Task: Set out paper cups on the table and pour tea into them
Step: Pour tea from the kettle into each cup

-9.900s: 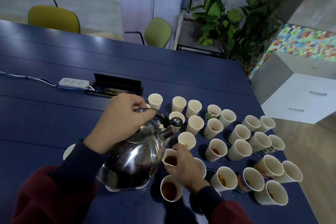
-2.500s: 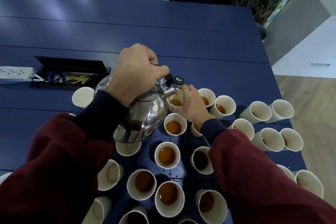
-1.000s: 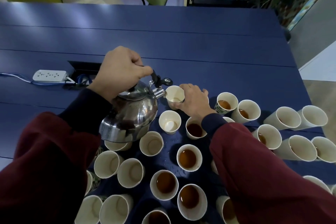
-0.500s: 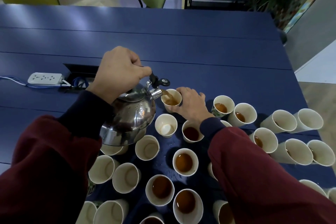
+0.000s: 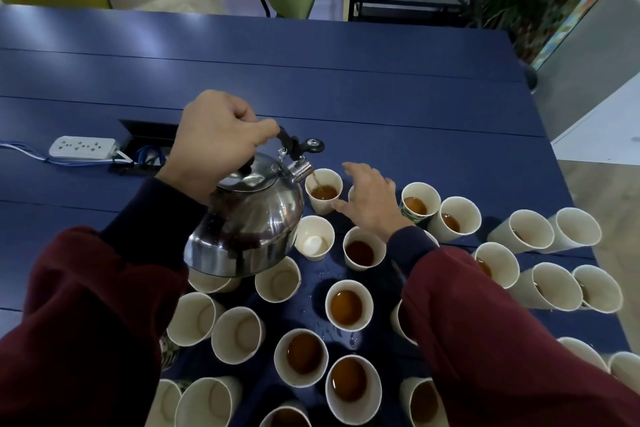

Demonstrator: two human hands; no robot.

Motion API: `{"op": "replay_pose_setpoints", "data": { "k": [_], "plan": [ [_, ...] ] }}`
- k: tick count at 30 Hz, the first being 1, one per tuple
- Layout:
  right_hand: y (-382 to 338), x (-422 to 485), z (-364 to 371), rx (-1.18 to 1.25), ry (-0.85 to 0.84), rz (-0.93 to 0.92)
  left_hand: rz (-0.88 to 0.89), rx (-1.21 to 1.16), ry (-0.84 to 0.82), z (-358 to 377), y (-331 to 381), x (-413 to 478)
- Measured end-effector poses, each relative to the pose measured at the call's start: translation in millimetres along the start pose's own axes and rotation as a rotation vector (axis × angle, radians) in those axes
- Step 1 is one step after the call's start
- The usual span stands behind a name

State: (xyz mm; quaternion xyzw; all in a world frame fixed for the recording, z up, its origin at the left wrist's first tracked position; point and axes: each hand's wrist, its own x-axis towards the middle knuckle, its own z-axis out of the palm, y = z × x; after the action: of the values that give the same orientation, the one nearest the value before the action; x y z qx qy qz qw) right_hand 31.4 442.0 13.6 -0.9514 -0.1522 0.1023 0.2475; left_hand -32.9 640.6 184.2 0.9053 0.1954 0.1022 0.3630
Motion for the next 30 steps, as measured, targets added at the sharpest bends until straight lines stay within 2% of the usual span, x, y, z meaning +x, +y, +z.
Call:
{"op": "replay_pose_setpoints", "data": {
  "k": [4, 7, 9, 11, 13, 16, 18, 22, 25, 27, 30],
  "plan": [
    [-8.0, -18.9, -13.1, 0.203, 0.239, 0.094, -0.065, -0.157, 0.024, -4.9, -1.6, -7.3],
    [-38.6, -43.6, -35.5, 0.389, 0.47, 0.027, -0.114, -0.312, 0.018, -5.9, 3.6, -17.0],
    [-69.3, -60.3, -56.9, 0.514, 0.552, -0.043, -0.153, -0.433, -0.011, -5.2, 10.6, -25.7],
    [-100.4, -76.7, -77.9, 0.602, 0.532, -0.092, -0.199, -0.557, -0.056, -6.7, 20.5, -37.2],
    [-125.1, -90.0, -92.4, 0.616, 0.407, -0.098, -0.254, -0.737, -0.134, -10.2, 30.9, -50.2],
    [-142.0, -101.1, -95.2, 0.634, 0.231, -0.015, -0.264, -0.879, -0.241, -15.0, 40.8, -69.2],
    [-146.8, -108.1, -96.1, 0.77, 0.218, 0.055, -0.227, -0.909, -0.266, -15.2, 46.2, -81.8],
    [-153.8, -126.6, -103.7, 0.859, 0.266, 0.119, -0.116, -0.813, -0.295, -15.0, 55.9, -104.5],
    [-150.8, -137.0, -108.5, 0.908, 0.373, 0.165, -0.035, -0.731, -0.436, -19.2, 62.9, -114.1],
    [-143.6, -143.2, -112.8, 0.951, 0.446, 0.205, 0.079, -0.598, -0.524, -25.4, 63.0, -116.9],
    [-132.9, -151.3, -115.6, 1.0, 0.534, 0.227, 0.2, -0.436, -0.447, -39.2, 51.2, -113.1]
  ]
}}
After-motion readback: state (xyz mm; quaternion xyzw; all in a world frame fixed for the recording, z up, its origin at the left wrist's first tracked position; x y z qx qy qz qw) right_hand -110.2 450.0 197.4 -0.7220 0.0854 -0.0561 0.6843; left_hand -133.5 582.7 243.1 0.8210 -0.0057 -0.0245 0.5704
